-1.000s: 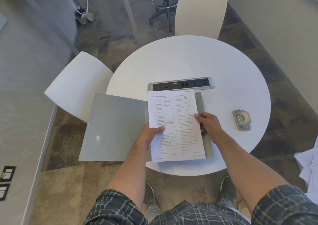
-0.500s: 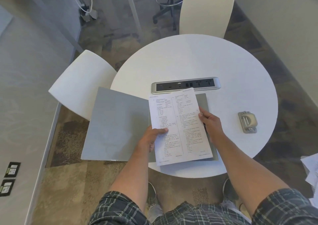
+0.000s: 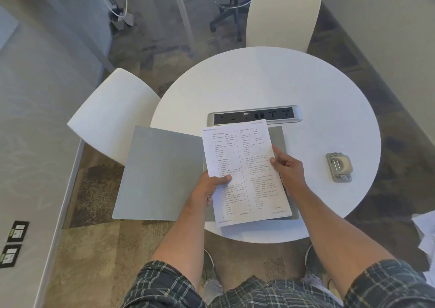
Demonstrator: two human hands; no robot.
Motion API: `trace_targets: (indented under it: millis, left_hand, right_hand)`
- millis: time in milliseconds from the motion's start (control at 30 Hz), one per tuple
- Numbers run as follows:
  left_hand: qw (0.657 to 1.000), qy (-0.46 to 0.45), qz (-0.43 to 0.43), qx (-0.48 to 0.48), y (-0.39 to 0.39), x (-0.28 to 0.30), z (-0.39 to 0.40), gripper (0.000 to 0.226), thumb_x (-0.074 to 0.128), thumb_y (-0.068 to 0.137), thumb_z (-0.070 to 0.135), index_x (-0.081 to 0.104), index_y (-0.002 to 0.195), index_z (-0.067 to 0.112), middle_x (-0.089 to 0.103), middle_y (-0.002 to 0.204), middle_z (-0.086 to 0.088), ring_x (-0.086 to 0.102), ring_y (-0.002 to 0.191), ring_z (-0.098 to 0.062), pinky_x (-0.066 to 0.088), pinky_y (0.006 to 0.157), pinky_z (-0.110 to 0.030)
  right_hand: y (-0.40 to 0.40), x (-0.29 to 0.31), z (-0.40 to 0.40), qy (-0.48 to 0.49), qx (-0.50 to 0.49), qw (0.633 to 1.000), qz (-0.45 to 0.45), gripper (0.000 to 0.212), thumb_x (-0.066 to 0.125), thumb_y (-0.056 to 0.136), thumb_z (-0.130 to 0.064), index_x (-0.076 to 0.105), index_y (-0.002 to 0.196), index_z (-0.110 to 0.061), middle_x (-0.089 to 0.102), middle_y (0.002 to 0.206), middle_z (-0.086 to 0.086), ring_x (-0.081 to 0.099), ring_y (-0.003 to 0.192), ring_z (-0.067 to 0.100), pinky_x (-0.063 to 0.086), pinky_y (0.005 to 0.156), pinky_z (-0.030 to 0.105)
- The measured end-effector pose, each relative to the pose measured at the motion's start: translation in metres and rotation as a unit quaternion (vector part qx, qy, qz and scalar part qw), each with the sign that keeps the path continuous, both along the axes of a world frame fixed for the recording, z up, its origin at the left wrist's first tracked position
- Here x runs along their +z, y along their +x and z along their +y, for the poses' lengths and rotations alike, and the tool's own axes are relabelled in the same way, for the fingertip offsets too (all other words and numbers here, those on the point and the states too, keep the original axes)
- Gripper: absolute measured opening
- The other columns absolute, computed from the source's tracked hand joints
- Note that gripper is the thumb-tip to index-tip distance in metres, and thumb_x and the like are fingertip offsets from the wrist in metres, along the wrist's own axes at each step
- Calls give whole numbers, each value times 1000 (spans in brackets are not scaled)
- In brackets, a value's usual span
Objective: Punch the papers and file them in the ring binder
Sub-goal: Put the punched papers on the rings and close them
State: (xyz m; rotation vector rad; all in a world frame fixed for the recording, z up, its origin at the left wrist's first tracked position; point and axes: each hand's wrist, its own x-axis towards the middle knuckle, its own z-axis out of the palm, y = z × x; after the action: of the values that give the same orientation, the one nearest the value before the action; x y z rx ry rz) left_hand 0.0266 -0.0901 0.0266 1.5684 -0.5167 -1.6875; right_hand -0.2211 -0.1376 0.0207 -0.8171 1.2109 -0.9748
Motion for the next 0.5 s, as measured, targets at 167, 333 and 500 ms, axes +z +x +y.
trace_targets:
  millis: [167, 333, 500]
  left_hand:
    - [1000, -1, -15, 2, 1, 0, 1, 54, 78, 84, -6, 64, 135, 2, 70, 132, -18, 66, 123, -37, 50, 108, -56]
    - [1000, -9, 18, -1, 2, 3, 2, 54, 76, 85, -8, 62, 137, 2, 69, 133, -17, 65, 124, -38, 47, 109, -61]
    - [999, -21, 35, -1, -1, 6, 3, 56, 73, 87, -9, 59, 140, 2, 66, 138, -17, 64, 127, -36, 46, 112, -57]
  right_hand:
    - [-4, -4, 0, -2, -13, 1000, -14, 39, 71, 97, -9, 70, 134, -24, 81, 111, 4, 79, 96, 18, 64, 77, 31]
    - [-4, -5, 0, -12, -16, 1000, 6, 35, 73, 97, -14, 74, 127, -32, 81, 109, -3, 78, 94, 11, 61, 74, 23]
    - [-4, -9, -1, -7, -39, 998, 39, 31, 78, 93, -23, 76, 122, -35, 80, 111, -9, 78, 98, 13, 63, 82, 30]
